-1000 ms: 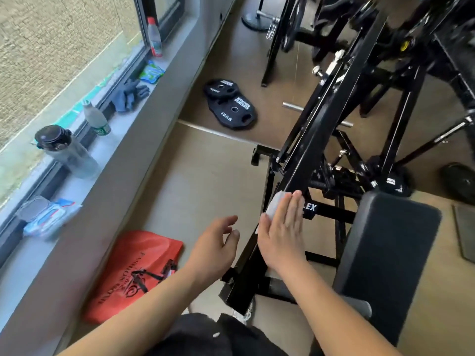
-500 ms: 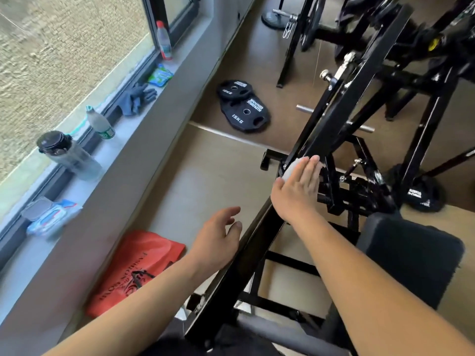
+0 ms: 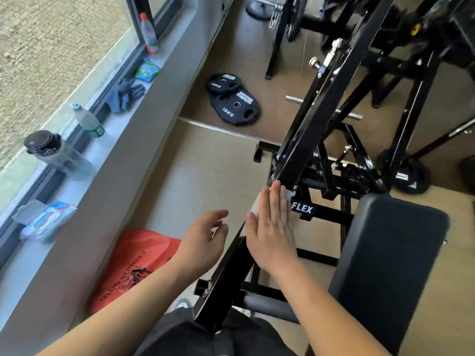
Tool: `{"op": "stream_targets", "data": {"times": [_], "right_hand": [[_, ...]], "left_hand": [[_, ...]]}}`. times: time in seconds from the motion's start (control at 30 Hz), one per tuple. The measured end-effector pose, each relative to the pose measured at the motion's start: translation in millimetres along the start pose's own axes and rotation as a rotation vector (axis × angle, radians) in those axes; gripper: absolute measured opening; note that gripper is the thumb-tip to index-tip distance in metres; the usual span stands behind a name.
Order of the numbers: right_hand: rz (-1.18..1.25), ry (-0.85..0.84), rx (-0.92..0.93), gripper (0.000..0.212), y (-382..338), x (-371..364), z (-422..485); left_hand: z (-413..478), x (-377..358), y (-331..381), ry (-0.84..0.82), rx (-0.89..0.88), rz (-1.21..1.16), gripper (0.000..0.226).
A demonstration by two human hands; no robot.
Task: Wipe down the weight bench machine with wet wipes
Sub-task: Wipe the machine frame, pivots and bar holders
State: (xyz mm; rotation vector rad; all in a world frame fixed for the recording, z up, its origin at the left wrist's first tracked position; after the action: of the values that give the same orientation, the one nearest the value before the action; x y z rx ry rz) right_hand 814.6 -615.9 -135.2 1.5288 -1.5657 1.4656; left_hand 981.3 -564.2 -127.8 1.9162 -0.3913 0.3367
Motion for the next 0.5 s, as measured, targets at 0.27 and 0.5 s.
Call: {"op": "stream_targets", "data": {"times": [0.27, 0.5], "right_hand": [[0.016, -0.018, 0.052, 0.078, -53.9, -41.5, -66.8], [0.736, 0.01, 0.157, 0.053, -72.7, -19.4, -102.6]], "left_hand": [[-40.0, 21.1, -18.1, 0.031, -0.072, -0.008, 0.031], [-70.5, 19.7, -20.1, 0.036, -0.234, 0.066, 0.035]]}}
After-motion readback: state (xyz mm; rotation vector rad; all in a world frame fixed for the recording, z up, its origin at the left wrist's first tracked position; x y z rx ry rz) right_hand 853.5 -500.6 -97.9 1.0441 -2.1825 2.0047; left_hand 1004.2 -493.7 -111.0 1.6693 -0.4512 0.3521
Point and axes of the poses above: each hand's wrist, its own z-axis towards the middle knuckle, its own x-axis out of the back of the hand, y = z × x, the point moved 2 cm from there along z, towards the middle knuckle, and after that the axes turned 9 degrees about -y, right-handed, at the moved point
